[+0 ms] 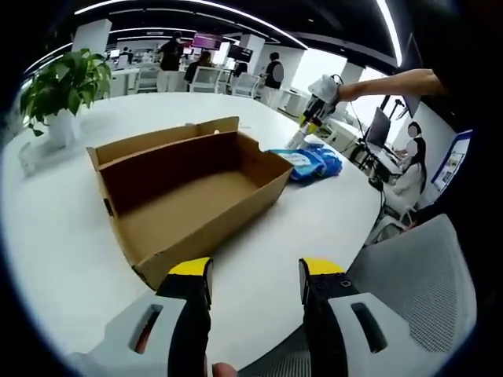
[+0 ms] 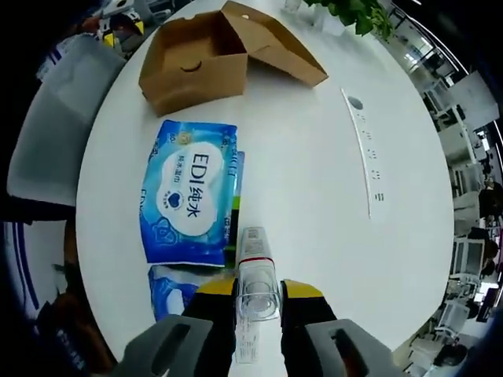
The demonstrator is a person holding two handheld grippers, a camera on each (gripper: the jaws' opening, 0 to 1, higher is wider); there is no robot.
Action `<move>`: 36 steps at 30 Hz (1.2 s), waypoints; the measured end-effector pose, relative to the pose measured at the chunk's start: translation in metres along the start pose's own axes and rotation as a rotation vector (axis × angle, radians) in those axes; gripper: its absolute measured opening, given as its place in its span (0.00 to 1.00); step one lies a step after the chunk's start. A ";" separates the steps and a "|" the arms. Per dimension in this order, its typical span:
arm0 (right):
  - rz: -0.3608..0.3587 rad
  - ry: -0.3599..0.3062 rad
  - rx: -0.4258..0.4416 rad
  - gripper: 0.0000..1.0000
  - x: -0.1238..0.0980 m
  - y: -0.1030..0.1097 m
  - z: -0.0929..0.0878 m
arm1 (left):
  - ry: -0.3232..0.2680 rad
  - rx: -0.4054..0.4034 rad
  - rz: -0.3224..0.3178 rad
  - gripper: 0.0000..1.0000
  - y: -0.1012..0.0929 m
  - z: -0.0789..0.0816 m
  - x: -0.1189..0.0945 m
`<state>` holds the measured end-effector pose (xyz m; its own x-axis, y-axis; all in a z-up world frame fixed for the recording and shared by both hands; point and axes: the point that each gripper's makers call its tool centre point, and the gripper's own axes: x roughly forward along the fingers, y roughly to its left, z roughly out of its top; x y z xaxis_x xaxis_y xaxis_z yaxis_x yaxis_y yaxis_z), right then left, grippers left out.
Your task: Operate the shoe box by opening the lid, removing the specified soft item, and placing it in the target area until the item is outside and the box remains undamaged.
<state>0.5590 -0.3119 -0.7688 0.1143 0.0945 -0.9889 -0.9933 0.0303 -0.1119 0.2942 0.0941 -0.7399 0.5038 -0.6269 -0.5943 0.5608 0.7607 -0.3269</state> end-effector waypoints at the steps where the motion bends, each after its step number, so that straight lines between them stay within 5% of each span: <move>1: 0.000 0.003 0.001 0.16 0.001 -0.003 -0.001 | 0.000 -0.001 0.001 0.45 0.000 0.000 0.000; 36: 0.032 0.107 0.046 0.17 0.004 -0.002 -0.011 | -0.002 -0.014 -0.016 0.45 -0.003 -0.001 0.004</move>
<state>0.5617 -0.3228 -0.7740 0.0771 -0.0109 -0.9970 -0.9942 0.0744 -0.0777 0.2938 0.0895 -0.7425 0.4961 -0.6394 -0.5875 0.5597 0.7527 -0.3466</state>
